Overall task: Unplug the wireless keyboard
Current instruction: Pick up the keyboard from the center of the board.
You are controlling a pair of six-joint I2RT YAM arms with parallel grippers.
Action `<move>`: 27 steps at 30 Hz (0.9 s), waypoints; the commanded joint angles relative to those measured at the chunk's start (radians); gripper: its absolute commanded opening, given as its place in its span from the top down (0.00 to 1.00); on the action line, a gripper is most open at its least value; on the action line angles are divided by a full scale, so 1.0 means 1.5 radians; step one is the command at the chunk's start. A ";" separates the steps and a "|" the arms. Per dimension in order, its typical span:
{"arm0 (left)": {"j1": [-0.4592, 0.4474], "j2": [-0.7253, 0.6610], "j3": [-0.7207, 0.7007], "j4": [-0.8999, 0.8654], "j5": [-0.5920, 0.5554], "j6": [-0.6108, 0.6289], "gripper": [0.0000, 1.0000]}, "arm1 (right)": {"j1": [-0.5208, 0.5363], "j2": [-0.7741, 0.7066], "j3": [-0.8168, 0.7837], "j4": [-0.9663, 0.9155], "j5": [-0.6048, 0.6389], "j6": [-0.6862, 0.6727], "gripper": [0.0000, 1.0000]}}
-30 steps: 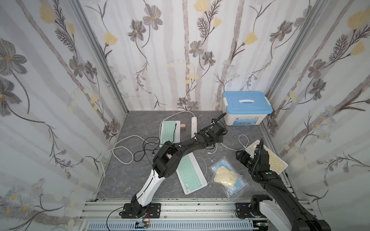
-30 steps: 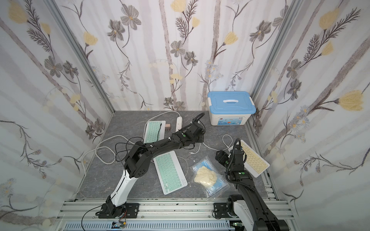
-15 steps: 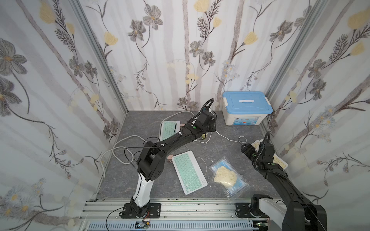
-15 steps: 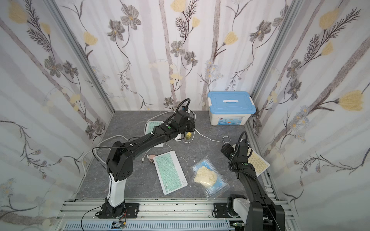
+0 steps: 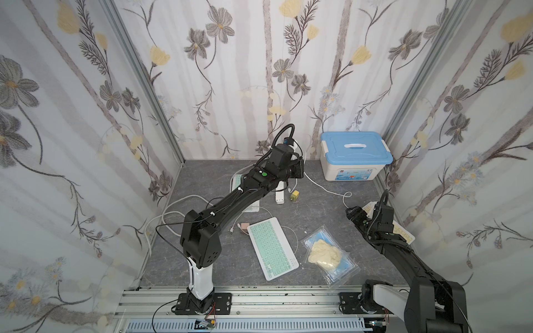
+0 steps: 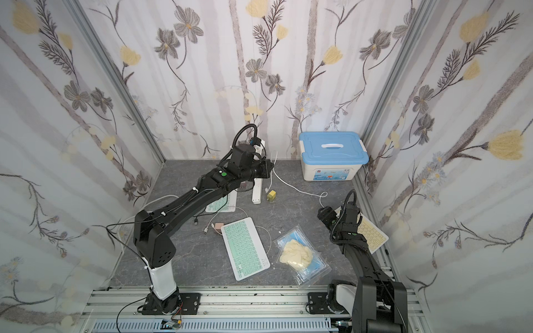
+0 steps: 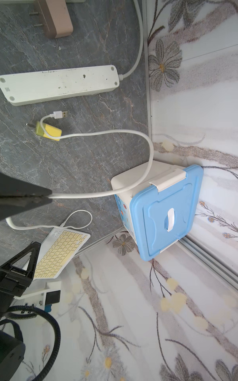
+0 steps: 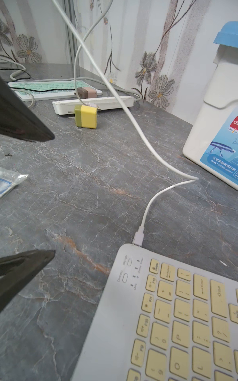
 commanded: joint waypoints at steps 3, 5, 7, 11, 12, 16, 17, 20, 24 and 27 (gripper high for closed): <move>0.024 -0.035 -0.002 -0.013 0.023 0.023 1.00 | -0.002 -0.016 0.001 0.024 0.002 0.000 0.17; 0.034 -0.045 0.001 -0.016 0.031 0.024 1.00 | -0.002 -0.027 -0.009 0.022 0.003 -0.001 0.17; 0.046 -0.052 0.004 -0.016 0.035 0.021 1.00 | -0.001 -0.039 -0.019 0.025 0.002 -0.001 0.17; 0.077 -0.057 0.014 -0.006 0.052 0.012 1.00 | -0.002 -0.051 -0.026 0.024 -0.003 -0.012 0.17; 0.084 -0.056 0.021 -0.006 0.063 0.012 1.00 | -0.002 -0.050 -0.025 0.020 -0.004 -0.016 0.17; 0.113 -0.051 0.041 -0.010 0.092 0.011 1.00 | -0.003 -0.051 -0.023 0.018 -0.026 -0.007 0.16; 0.121 -0.050 0.046 -0.008 0.100 0.007 1.00 | -0.003 -0.048 -0.024 0.023 -0.032 -0.002 0.16; 0.140 -0.050 0.056 -0.002 0.129 -0.001 1.00 | -0.003 -0.020 -0.019 0.064 -0.069 0.014 0.15; 0.151 -0.042 0.080 -0.006 0.164 -0.008 1.00 | -0.002 0.053 -0.015 0.160 -0.137 0.082 0.16; 0.155 -0.037 0.090 -0.005 0.179 -0.013 1.00 | 0.014 0.095 0.022 0.197 -0.160 0.044 0.22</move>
